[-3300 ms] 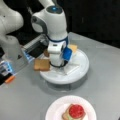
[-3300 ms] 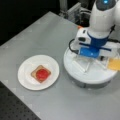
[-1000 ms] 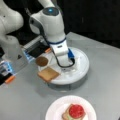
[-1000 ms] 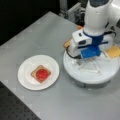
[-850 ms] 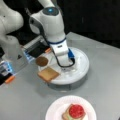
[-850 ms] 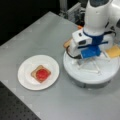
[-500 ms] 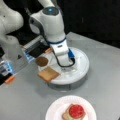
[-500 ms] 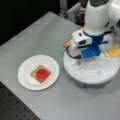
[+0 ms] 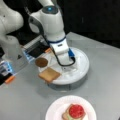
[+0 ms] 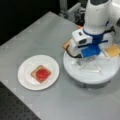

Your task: Ingredient selection for cheeseburger or sandwich

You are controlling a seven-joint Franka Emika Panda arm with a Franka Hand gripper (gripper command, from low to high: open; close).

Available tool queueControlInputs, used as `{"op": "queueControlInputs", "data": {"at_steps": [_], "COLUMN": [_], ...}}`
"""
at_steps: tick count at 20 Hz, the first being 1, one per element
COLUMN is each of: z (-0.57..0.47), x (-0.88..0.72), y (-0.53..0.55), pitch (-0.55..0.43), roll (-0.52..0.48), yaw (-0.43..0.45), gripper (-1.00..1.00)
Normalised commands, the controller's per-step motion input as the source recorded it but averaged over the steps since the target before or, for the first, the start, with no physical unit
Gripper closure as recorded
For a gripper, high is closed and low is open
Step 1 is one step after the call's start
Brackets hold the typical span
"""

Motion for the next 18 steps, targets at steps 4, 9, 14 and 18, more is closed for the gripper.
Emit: {"op": "queueControlInputs", "data": {"at_steps": [4, 9, 14, 18], "z": [0.05, 0.11, 0.15, 0.18], "x": [-0.09, -0.08, -0.05, -0.01], "y": [-0.08, -0.03, 0.01, 0.04], "pitch": [-0.005, 0.022, 0.062, 0.081], "roll": [0.042, 0.042, 0.061, 0.069], "yaw": [0.142, 0.106, 0.066, 0.037], "gripper": [-1.00, -1.00, -1.00, -1.00]}}
